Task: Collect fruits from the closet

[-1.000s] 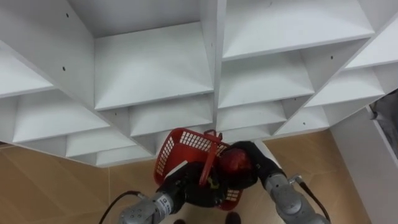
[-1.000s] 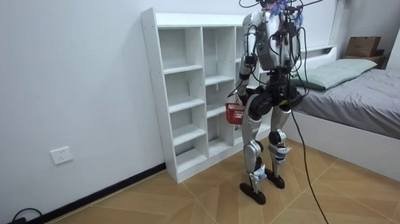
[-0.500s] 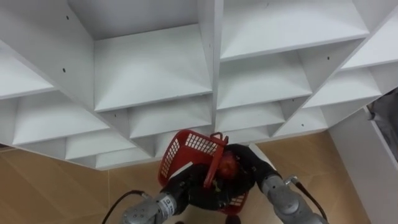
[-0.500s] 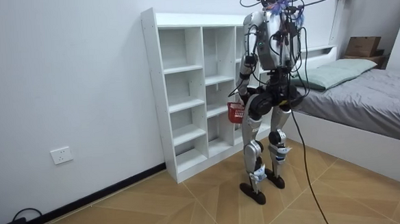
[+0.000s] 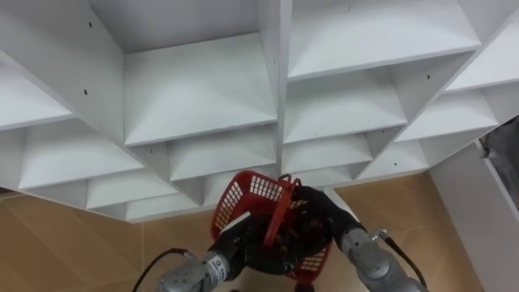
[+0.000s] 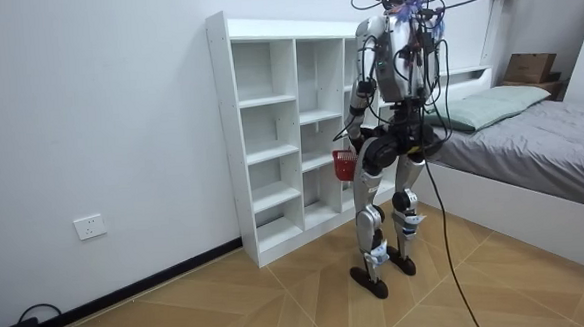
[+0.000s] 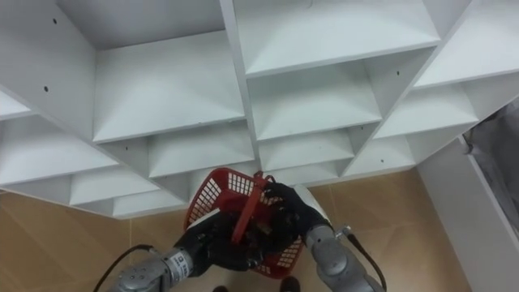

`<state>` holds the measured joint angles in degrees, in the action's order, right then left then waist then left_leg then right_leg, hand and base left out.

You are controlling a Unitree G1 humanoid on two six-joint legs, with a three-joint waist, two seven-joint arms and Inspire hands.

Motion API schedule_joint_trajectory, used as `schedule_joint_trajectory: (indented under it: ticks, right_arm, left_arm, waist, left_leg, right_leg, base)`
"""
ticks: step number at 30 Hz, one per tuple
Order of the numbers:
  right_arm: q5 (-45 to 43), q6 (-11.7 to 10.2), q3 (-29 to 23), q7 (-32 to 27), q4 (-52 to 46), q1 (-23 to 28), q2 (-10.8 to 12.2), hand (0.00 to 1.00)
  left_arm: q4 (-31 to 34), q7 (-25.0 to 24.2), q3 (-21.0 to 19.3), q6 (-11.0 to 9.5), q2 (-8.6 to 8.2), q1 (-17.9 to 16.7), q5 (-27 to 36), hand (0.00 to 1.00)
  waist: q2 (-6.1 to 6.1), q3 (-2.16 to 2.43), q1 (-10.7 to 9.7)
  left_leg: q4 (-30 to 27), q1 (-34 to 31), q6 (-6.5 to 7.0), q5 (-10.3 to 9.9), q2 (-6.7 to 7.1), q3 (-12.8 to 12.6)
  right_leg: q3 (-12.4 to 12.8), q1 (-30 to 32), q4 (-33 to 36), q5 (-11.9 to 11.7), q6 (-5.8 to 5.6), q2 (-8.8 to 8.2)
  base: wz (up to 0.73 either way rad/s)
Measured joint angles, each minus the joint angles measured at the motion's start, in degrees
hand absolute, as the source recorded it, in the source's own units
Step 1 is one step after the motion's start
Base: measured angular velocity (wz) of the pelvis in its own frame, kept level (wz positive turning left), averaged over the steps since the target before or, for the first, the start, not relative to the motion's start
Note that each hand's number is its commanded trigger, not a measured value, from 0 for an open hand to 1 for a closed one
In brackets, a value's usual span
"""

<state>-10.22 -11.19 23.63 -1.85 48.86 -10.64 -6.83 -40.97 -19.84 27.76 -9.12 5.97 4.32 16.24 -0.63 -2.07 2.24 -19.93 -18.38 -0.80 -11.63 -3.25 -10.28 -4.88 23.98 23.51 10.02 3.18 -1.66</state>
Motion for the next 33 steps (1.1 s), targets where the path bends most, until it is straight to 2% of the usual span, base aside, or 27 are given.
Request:
schedule_joint_trajectory:
  ticks: [7,21,27,30,33]
  right_arm:
    - [0.0,0.0,0.0,0.0,0.0,0.0,0.0,0.00]
    - [0.0,0.1,0.6,0.2,0.0,0.7,-0.4,0.00]
    - [0.1,0.0,0.4,2.1,-0.1,1.8,-0.6,0.00]
    - [0.0,-0.2,0.4,2.9,-0.1,3.1,-0.6,0.00]
    - [0.1,-1.1,0.5,3.4,-0.1,4.5,-0.6,0.00]
  left_arm:
    - [0.0,0.0,0.0,0.0,-0.05,0.0,0.0,1.00]
    - [-0.3,1.5,-0.1,0.0,0.05,-0.3,-0.9,1.00]
    - [-3.5,4.9,-3.3,-0.3,0.44,-0.2,-2.4,1.00]
    - [-4.1,7.0,-4.2,-0.3,1.30,-0.6,-5.9,1.00]
    - [-4.8,8.4,-4.7,-0.3,1.89,-1.2,-7.0,1.00]
  waist:
    - [-0.43,0.10,0.0]
    - [-0.42,0.11,0.4]
    - [-0.49,0.19,1.0]
    - [-0.56,0.27,1.1]
    - [-0.52,0.52,1.0]
  left_leg:
    - [0.2,0.1,-0.02,0.1,0.01,0.0]
    - [0.1,0.5,-0.02,0.1,-0.14,-0.1]
    - [1.1,3.6,-0.03,0.1,-0.18,-0.3]
    - [1.4,4.9,-0.03,0.1,-0.18,0.1]
    - [1.8,5.9,-0.03,0.1,-0.09,0.2]
  right_leg:
    - [0.0,0.0,-0.1,0.0,0.01,0.02]
    - [-0.1,-0.8,-0.8,-0.2,-0.02,0.16]
    - [-0.1,-4.0,-1.9,-0.2,-0.09,0.35]
    - [-0.6,-5.8,-2.9,-0.4,-0.27,0.38]
    - [-1.0,-7.1,-3.6,-0.5,-0.46,0.32]
  base:
    - [0.00]
    - [0.00]
    - [0.00]
    - [0.07]
    - [0.04]
